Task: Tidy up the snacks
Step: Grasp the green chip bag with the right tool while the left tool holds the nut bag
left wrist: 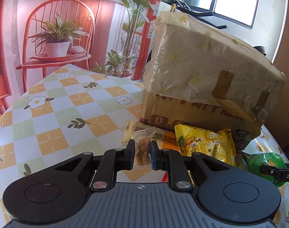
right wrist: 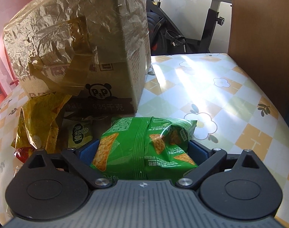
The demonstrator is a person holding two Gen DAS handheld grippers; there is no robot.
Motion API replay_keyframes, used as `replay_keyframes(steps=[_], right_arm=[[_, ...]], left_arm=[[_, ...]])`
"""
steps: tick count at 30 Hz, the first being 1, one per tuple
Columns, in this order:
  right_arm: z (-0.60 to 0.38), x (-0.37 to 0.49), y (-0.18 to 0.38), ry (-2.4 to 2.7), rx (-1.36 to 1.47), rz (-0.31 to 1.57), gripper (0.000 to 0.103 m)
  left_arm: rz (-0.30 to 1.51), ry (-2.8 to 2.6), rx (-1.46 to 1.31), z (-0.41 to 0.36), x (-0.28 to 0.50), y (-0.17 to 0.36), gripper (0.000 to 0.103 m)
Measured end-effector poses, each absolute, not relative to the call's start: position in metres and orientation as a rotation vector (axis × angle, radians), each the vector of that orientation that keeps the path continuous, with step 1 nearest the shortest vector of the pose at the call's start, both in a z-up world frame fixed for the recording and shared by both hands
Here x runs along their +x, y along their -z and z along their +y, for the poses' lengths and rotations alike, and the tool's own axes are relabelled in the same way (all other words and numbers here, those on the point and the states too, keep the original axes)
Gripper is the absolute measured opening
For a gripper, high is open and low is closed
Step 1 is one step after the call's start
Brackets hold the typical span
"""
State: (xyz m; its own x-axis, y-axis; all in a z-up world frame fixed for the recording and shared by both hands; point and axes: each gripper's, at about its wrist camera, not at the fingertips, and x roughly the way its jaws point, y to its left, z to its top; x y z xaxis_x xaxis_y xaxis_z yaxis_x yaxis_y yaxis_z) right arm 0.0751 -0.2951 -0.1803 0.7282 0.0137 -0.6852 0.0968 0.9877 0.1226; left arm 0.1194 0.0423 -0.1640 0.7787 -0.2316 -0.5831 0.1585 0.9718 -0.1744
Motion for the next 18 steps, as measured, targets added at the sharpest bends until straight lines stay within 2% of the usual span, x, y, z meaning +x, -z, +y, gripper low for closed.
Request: replay_keyframes(steps=[2, 5, 18], right_arm=[[-0.292, 0.075, 0.176, 0.032, 0.123, 0.750, 0.088], [-0.292, 0.069, 0.166, 0.008, 0.110, 0.706, 0.085], [-0.305, 0.031, 0.071, 0.035, 0.157, 0.420, 0.083]], left_arm=[[0.637, 0.220, -0.117, 0.041, 0.119, 0.159, 0.018], [0.605, 0.240, -0.104, 0.039, 0.118, 0.146, 0.018], [0.413, 0.328, -0.062, 0.018, 0.112, 0.071, 0.018]])
